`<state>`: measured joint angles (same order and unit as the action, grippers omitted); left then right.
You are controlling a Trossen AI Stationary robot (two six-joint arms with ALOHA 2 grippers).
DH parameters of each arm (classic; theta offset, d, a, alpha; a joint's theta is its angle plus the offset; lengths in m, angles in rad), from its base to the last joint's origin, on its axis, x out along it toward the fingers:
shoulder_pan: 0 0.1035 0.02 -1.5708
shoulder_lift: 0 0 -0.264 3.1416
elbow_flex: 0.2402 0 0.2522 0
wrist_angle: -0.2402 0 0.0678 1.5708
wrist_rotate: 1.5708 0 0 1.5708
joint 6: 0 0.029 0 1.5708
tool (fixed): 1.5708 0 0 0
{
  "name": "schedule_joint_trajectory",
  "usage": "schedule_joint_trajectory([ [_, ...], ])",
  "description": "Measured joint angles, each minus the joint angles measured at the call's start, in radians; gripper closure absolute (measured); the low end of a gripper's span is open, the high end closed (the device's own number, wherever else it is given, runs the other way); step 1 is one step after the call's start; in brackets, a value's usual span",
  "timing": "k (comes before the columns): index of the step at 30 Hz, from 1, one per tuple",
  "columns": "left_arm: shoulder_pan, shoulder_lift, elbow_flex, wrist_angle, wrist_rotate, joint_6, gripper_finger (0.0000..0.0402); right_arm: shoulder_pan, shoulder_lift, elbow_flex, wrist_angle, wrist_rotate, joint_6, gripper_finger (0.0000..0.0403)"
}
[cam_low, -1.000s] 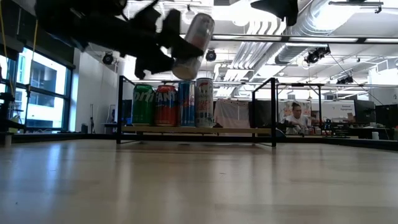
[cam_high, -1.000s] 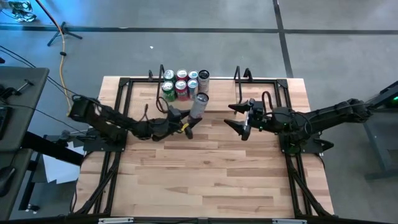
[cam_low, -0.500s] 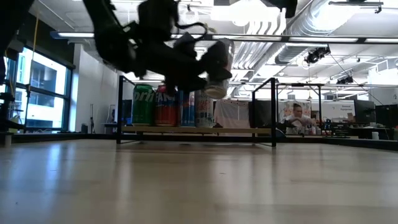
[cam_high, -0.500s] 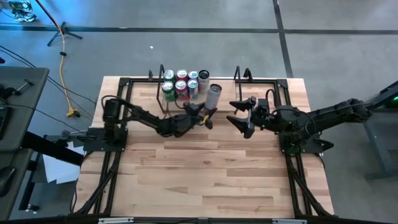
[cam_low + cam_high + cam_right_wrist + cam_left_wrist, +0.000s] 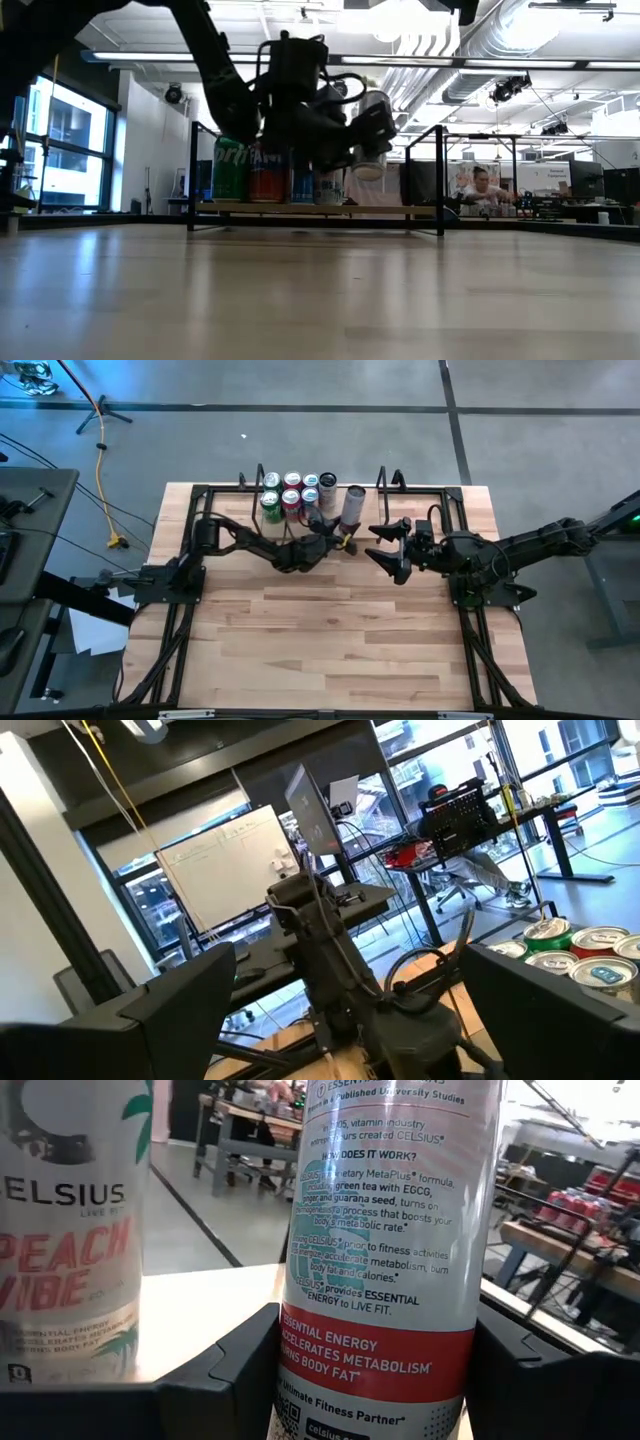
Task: Place canned beverage on shelf
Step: Put the white pink soda can on the shelf aligned with the white pink soda can
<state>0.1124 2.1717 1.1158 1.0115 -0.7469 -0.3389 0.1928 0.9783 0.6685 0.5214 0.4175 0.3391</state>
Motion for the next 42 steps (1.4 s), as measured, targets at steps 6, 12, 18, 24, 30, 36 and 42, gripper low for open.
schedule_joint_trajectory([
  [6,0.013,0.049,0.038,-0.013,0.001,0.0,0.0207,0.0,0.0,0.0,-0.001,-0.002,0.004,0.0031],
  [12,0.013,0.066,0.062,-0.048,-0.006,0.001,0.0206,0.0,0.0,0.0,-0.001,-0.002,0.004,0.0031],
  [18,0.029,0.065,0.069,-0.135,-0.023,-0.021,0.0206,0.0,0.0,0.0,-0.008,-0.002,0.004,0.0031],
  [24,0.045,0.065,0.07,-0.151,-0.025,-0.053,0.0206,0.0,0.0,0.0,-0.016,-0.002,0.002,0.0031],
  [30,0.045,0.065,0.07,-0.153,-0.023,-0.053,0.0206,0.0,0.001,0.0,-0.016,-0.002,0.16,0.0031],
  [36,0.047,0.065,0.07,-0.154,-0.025,-0.053,0.0206,-0.004,0.005,0.0,-0.048,-0.001,0.293,0.0031],
  [42,0.051,0.073,0.072,-0.163,-0.033,-0.055,0.0207,-0.051,0.009,0.0,-0.071,0.006,0.328,0.0031],
])
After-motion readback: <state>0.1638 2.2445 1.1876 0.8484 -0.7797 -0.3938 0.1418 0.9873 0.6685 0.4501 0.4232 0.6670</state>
